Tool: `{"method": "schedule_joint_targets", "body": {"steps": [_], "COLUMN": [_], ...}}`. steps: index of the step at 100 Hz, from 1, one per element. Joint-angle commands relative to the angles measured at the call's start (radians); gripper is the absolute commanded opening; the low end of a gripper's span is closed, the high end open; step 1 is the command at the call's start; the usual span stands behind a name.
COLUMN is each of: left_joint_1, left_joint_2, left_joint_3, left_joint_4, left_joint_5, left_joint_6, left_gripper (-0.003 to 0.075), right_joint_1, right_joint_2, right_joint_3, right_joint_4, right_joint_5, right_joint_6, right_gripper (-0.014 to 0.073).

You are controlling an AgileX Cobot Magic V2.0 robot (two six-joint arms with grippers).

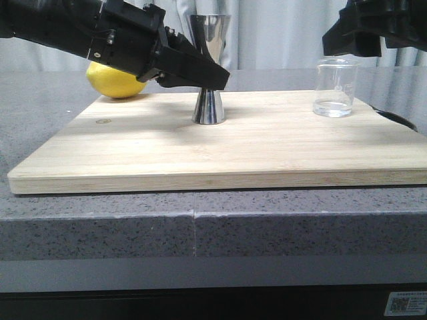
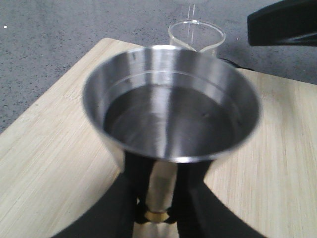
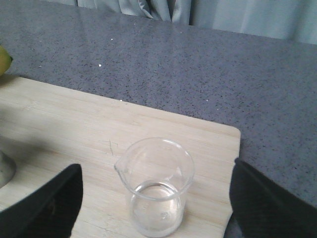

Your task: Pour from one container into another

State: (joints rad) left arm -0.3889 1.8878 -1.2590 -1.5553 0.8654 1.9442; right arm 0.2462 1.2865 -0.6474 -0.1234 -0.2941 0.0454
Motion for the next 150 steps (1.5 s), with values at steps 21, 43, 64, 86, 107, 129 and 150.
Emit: {"method": "schedule_joint_targets", "body": {"steps": [21, 43, 64, 86, 107, 129, 150], "left_joint_1": [-0.003, -0.003, 0.000, 0.023, 0.043, 0.043, 0.067], "left_joint_2": [-0.050, -0.050, -0.050, -0.061, -0.117, -0.216, -0.329], "left_joint_3": [-0.027, -0.027, -0.027, -0.027, -0.027, -0.029, -0.049], "left_joint_4": [-0.054, -0.046, -0.043, -0.039, 0.108, 0.412, 0.749], "left_joint_5": [0.026, 0.026, 0.026, 0.036, 0.074, 0.073, 0.057], "left_joint_6": [0.002, 0.002, 0.002, -0.023, -0.162, -0.455, -0.875], "left_gripper": [-0.0001, 0.0157, 0.0342, 0.0586, 0.0616, 0.0615, 0.0615], "right_joint_1": [-0.005, -0.005, -0.005, -0.005, -0.005, -0.005, -0.005], "right_joint_2": [-0.031, -0.031, -0.031, -0.031, -0.031, -0.038, -0.111], "right_joint_3": [-0.022, -0.022, -0.022, -0.022, -0.022, -0.023, -0.078], "right_joint_4": [-0.018, -0.019, -0.019, -0.019, -0.019, -0.019, 0.034], "right_joint_5": [-0.069, -0.069, -0.069, -0.064, -0.052, 0.025, 0.389], "right_joint_6": [0.000, 0.000, 0.000, 0.000, 0.000, 0.000, 0.002], "right_gripper": [0.0551, 0.0551, 0.0551, 0.0551, 0.0551, 0.0551, 0.0551]}}
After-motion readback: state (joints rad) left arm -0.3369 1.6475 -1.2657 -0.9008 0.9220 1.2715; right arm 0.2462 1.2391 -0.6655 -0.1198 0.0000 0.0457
